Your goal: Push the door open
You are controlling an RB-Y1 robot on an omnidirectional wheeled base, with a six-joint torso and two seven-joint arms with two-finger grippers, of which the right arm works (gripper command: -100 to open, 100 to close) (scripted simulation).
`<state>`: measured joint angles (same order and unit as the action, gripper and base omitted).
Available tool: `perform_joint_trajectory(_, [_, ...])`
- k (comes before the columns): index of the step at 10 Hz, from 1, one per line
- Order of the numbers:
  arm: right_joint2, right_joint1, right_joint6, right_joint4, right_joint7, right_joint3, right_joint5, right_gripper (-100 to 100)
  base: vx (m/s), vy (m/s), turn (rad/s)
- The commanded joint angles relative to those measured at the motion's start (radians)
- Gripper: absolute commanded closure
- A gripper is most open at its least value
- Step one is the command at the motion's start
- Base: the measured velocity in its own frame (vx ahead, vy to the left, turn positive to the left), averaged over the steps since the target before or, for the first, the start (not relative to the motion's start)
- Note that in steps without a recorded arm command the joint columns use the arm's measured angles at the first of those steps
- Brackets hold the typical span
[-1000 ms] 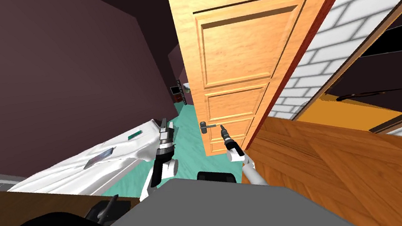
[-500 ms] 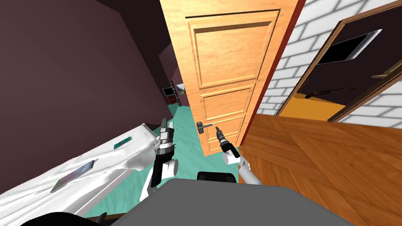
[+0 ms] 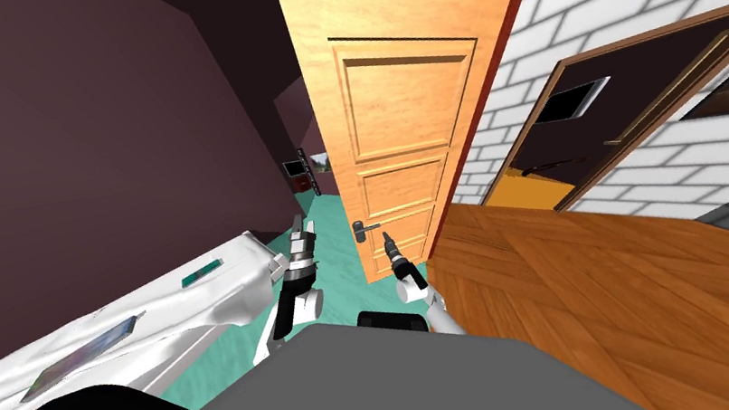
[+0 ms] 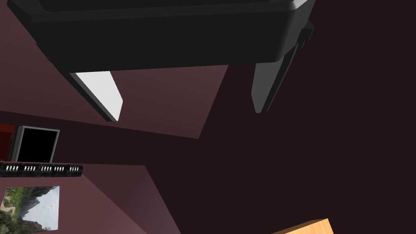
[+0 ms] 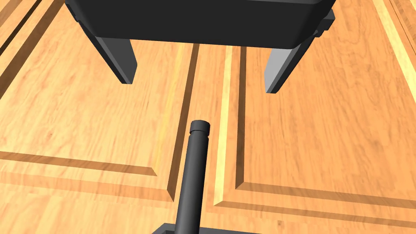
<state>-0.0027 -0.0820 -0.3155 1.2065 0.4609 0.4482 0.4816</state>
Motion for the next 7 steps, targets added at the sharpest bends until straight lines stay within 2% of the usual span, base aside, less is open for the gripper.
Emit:
perform_joint_trajectory(1, [0.008,0.002,-0.002,0.003,0.014,0.028,0.018,-100,-0.029,0.059,-0.123])
perform_joint_trajectory(2, [0.019,0.004,-0.003,0.005,0.029,0.055,0.034,-100,-0.07,0.081,-0.193])
perform_joint_trajectory(4, [0.033,0.007,-0.004,0.007,0.045,0.085,0.052,-100,-0.068,0.091,-0.143])
perform_joint_trajectory(5, [0.029,0.015,0.007,0.024,0.045,0.071,0.044,-100,-0.033,0.05,-0.026])
perform_joint_trajectory(6, [0.006,0.013,0.007,0.021,0.046,0.07,0.044,-100,0.082,-0.036,0.011])
perform_joint_trajectory(7, [-0.001,0.012,0.006,0.019,0.046,0.069,0.043,-100,0.146,-0.061,0.01])
